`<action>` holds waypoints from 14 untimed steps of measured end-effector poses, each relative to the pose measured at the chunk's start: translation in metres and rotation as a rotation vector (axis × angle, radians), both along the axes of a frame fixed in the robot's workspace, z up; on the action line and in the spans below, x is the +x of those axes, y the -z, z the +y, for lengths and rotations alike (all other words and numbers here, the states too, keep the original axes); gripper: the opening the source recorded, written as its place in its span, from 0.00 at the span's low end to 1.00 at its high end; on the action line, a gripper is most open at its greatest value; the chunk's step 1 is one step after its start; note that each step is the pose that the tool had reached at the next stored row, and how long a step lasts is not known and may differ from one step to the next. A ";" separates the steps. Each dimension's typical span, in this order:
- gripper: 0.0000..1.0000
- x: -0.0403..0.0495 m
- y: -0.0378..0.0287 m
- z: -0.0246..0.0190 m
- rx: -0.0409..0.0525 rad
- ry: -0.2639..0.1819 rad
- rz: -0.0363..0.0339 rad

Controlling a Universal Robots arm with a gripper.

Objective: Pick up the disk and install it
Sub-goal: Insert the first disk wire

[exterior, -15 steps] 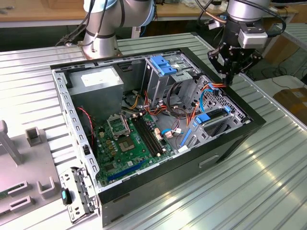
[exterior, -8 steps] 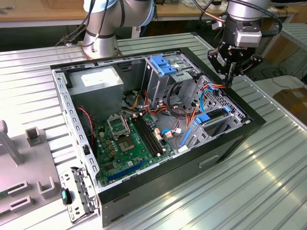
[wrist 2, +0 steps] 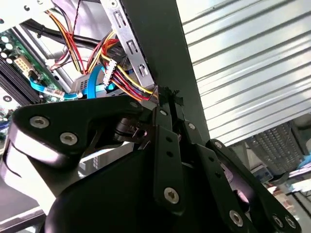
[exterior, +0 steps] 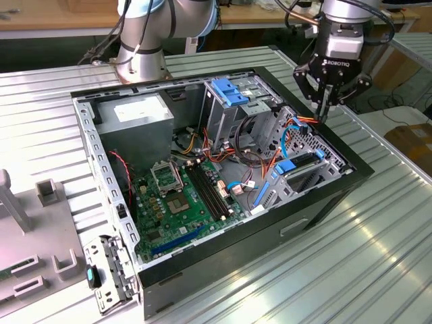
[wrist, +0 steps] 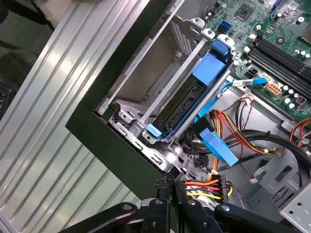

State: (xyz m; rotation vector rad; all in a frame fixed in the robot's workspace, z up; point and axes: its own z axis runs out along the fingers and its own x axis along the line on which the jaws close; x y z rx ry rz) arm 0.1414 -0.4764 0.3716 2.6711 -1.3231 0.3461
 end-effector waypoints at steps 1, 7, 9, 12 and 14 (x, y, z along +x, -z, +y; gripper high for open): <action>0.16 0.0000 -0.0001 0.0000 -0.0002 0.041 0.0000; 0.16 0.0000 -0.0001 0.0000 -0.0001 0.199 0.0000; 0.16 0.0000 -0.0001 0.0000 -0.0002 0.245 0.0000; 0.16 -0.0001 -0.0001 0.0000 -0.0002 0.322 0.0001; 0.16 -0.0001 -0.0001 0.0000 -0.0003 0.354 0.0000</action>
